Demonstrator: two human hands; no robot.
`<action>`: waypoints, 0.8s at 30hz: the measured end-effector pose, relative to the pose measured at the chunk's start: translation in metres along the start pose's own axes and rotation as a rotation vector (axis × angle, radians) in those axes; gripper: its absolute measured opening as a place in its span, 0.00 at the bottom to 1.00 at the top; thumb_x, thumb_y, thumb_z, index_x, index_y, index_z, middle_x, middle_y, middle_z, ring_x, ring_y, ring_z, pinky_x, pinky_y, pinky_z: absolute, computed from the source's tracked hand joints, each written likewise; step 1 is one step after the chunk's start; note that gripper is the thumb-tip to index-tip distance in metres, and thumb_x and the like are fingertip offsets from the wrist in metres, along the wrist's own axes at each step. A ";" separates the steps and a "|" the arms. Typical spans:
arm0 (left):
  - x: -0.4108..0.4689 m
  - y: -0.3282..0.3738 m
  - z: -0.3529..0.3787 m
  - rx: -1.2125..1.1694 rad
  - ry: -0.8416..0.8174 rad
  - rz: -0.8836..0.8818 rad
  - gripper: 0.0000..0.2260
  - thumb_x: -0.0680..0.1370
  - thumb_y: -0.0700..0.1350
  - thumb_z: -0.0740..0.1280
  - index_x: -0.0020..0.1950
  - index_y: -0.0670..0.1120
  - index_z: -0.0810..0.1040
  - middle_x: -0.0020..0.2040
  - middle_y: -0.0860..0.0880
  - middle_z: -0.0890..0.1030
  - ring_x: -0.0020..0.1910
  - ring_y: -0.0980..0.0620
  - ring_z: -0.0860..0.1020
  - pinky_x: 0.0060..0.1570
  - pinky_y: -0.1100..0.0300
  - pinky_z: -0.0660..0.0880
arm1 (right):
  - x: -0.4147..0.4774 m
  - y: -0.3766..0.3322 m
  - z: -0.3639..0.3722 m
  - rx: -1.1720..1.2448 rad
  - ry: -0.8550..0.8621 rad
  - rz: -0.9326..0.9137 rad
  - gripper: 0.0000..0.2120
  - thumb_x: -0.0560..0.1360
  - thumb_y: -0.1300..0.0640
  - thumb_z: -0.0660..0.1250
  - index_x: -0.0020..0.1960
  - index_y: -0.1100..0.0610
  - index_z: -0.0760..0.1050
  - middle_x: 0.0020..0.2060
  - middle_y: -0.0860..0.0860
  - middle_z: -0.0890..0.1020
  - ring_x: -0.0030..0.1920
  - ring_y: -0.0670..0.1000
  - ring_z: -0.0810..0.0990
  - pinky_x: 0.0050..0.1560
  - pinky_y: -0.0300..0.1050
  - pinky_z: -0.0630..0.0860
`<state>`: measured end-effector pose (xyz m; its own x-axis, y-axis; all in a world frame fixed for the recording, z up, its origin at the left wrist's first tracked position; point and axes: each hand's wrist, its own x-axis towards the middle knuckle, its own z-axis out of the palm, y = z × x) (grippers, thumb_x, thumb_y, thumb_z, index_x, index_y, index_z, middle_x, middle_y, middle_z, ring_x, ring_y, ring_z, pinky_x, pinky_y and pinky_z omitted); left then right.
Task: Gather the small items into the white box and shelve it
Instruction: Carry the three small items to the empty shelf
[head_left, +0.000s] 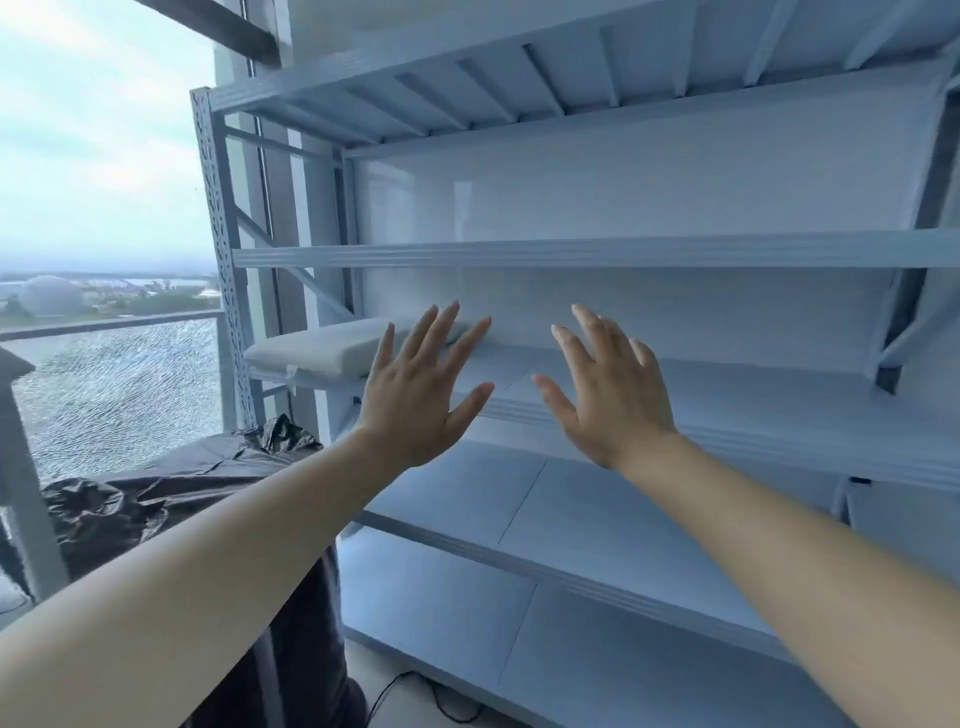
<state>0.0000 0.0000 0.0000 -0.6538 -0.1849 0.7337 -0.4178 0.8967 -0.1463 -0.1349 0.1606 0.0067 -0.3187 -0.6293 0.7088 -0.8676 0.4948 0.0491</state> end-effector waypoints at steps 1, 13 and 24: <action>-0.002 -0.002 -0.002 -0.003 -0.010 0.009 0.28 0.77 0.64 0.45 0.75 0.57 0.47 0.77 0.48 0.52 0.76 0.47 0.50 0.72 0.40 0.48 | -0.001 -0.004 -0.001 0.003 0.000 0.022 0.30 0.77 0.40 0.47 0.71 0.57 0.59 0.74 0.55 0.57 0.71 0.57 0.57 0.67 0.61 0.59; -0.008 0.012 -0.012 -0.136 0.090 0.163 0.27 0.77 0.63 0.47 0.75 0.57 0.49 0.77 0.47 0.55 0.75 0.47 0.54 0.71 0.41 0.51 | -0.043 -0.018 -0.036 -0.081 0.100 0.145 0.27 0.77 0.43 0.53 0.69 0.59 0.63 0.72 0.57 0.61 0.70 0.58 0.62 0.65 0.60 0.63; -0.034 0.151 -0.050 -0.496 0.144 0.501 0.27 0.77 0.63 0.47 0.75 0.57 0.50 0.76 0.49 0.57 0.75 0.48 0.55 0.70 0.42 0.51 | -0.172 0.000 -0.136 -0.220 0.131 0.282 0.26 0.77 0.43 0.52 0.67 0.59 0.67 0.70 0.57 0.66 0.66 0.57 0.68 0.62 0.56 0.68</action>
<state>-0.0092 0.1618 -0.0135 -0.5876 0.3207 0.7429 0.2688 0.9433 -0.1946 -0.0283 0.3505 -0.0198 -0.4691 -0.3754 0.7994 -0.6461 0.7630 -0.0209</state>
